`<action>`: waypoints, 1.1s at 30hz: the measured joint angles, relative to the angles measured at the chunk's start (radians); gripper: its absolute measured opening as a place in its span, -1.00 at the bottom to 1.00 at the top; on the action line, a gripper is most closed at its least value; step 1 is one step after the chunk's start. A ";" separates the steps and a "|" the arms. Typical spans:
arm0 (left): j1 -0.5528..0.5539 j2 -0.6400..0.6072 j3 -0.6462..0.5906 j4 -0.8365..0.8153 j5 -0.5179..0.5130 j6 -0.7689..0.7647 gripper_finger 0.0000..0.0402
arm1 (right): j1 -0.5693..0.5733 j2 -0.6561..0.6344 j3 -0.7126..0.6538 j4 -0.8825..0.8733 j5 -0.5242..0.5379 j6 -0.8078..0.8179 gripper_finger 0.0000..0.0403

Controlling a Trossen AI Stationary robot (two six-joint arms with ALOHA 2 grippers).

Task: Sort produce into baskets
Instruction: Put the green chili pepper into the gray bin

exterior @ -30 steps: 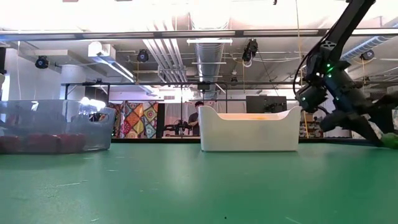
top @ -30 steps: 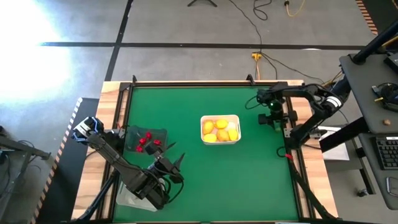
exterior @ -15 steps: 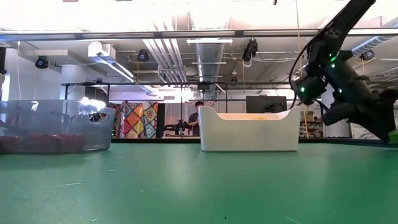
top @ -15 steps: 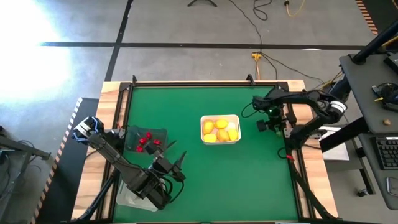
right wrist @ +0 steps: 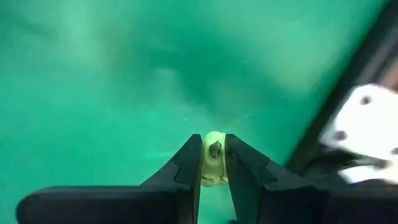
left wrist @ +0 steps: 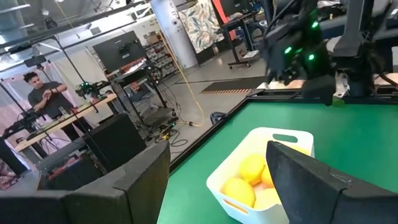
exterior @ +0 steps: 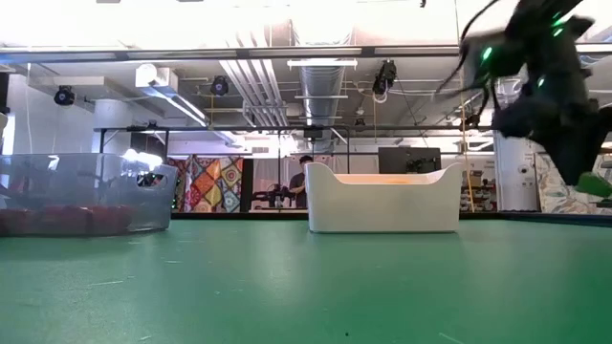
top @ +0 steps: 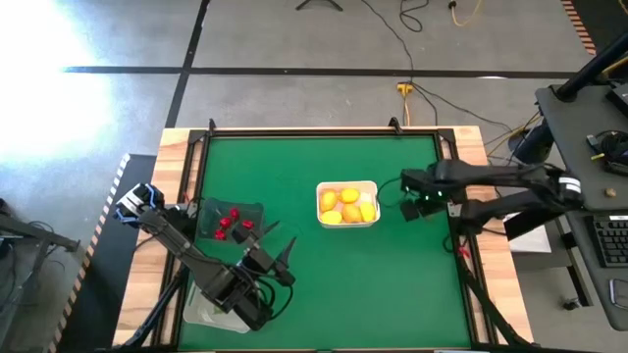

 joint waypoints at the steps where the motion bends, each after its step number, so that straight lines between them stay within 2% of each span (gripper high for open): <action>1: -0.002 0.000 0.000 0.001 0.000 0.005 0.24 | 0.056 -0.022 0.000 0.012 -0.003 0.043 -0.74; 4: -0.007 0.000 0.000 0.012 0.020 0.027 0.24 | 0.248 -0.058 0.000 0.066 -0.006 0.164 -0.74; 8: -0.016 0.000 0.000 0.074 0.129 0.142 0.24 | 0.551 -0.030 0.000 0.256 0.018 0.325 -0.74; 11: -0.027 0.000 0.000 0.176 0.225 0.262 0.24 | 0.745 0.040 0.000 0.551 0.099 0.351 -0.74; 14: -0.037 0.000 0.000 0.292 0.357 0.366 0.24 | 0.862 0.145 0.000 0.890 0.160 0.201 -0.74; 17: -0.044 0.002 0.000 0.383 0.524 0.410 0.24 | 0.889 0.275 0.001 1.182 0.162 0.097 -0.74; 19: -0.053 0.012 0.000 0.428 0.596 0.416 0.24 | 0.881 0.366 0.009 1.308 0.159 0.053 -0.74; 24: -0.062 0.037 0.000 0.452 0.707 0.323 0.24 | 0.856 0.552 0.130 1.331 0.179 -0.158 -0.74; 30: -0.062 0.065 0.000 0.451 0.726 0.234 0.31 | 0.845 0.694 0.292 1.332 0.202 -0.366 -0.74; 33: -0.062 0.095 0.000 0.452 0.665 0.207 0.37 | 0.844 0.746 0.340 1.329 0.202 -0.416 -0.73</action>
